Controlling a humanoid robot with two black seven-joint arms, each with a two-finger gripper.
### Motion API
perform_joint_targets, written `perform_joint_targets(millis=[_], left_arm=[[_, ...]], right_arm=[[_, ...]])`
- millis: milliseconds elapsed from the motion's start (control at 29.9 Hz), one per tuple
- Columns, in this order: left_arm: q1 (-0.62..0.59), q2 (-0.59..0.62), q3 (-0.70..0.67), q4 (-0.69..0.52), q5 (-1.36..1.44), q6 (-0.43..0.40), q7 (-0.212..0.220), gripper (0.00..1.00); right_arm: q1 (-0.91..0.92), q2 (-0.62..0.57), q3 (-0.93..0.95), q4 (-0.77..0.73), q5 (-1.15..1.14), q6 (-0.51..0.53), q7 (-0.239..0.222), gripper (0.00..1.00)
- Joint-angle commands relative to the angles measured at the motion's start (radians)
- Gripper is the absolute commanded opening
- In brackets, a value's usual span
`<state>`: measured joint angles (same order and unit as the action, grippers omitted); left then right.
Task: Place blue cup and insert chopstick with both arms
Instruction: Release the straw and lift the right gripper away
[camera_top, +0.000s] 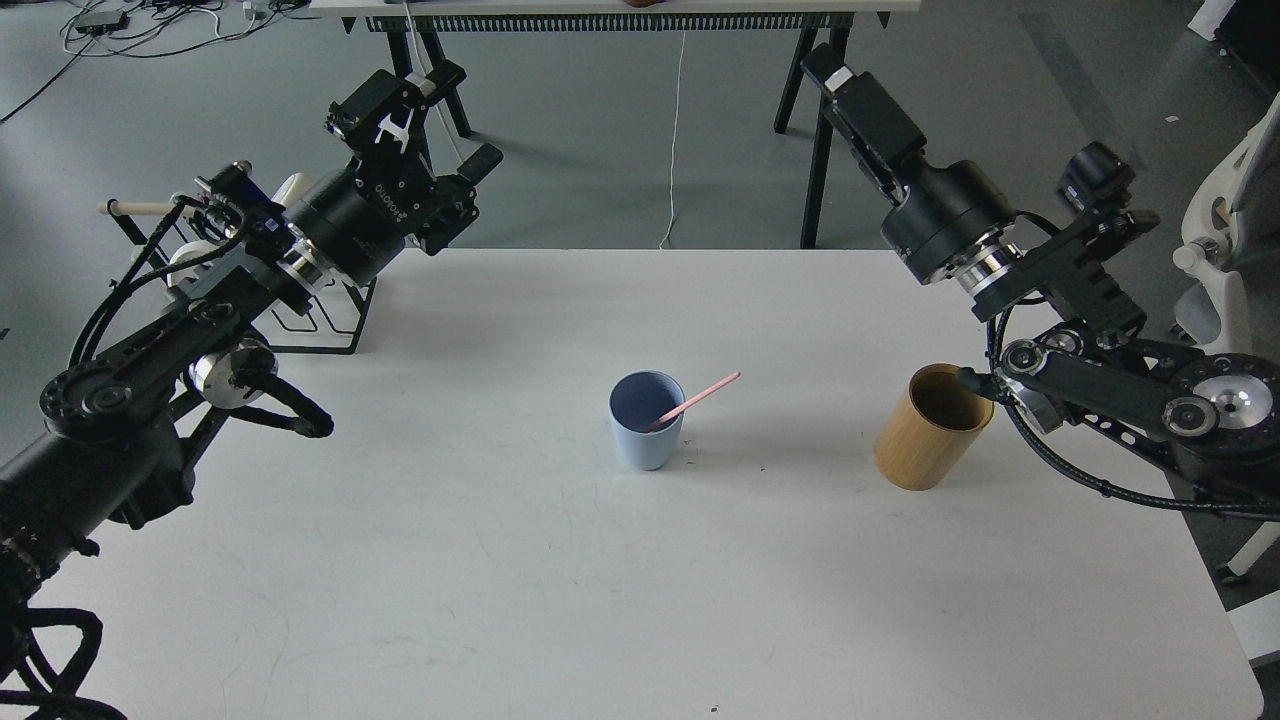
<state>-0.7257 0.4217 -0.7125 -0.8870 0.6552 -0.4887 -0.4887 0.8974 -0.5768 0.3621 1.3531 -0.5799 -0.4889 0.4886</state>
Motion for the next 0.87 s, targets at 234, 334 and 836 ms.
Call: perform_joint_targets(millis=[234,334,836], left_arm=[[0.012,0.055,-0.005,0.002,-0.066,0.0,0.0,0.92],[0.012,0.086,-0.007,0.002,-0.104,0.0,0.0,0.92],[0.014,0.107,-0.01,0.0,-0.144,0.0,0.0,0.93]], right_arm=[[-0.333,-0.025,0.461,-0.02,0.126,0.626,0.0,0.96],[-0.409,-0.02,0.573,-0.049,0.164,0.846,0.0,0.97],[-0.448,0.04,0.656,-0.16,0.298,0.978,0.0,0.99]])
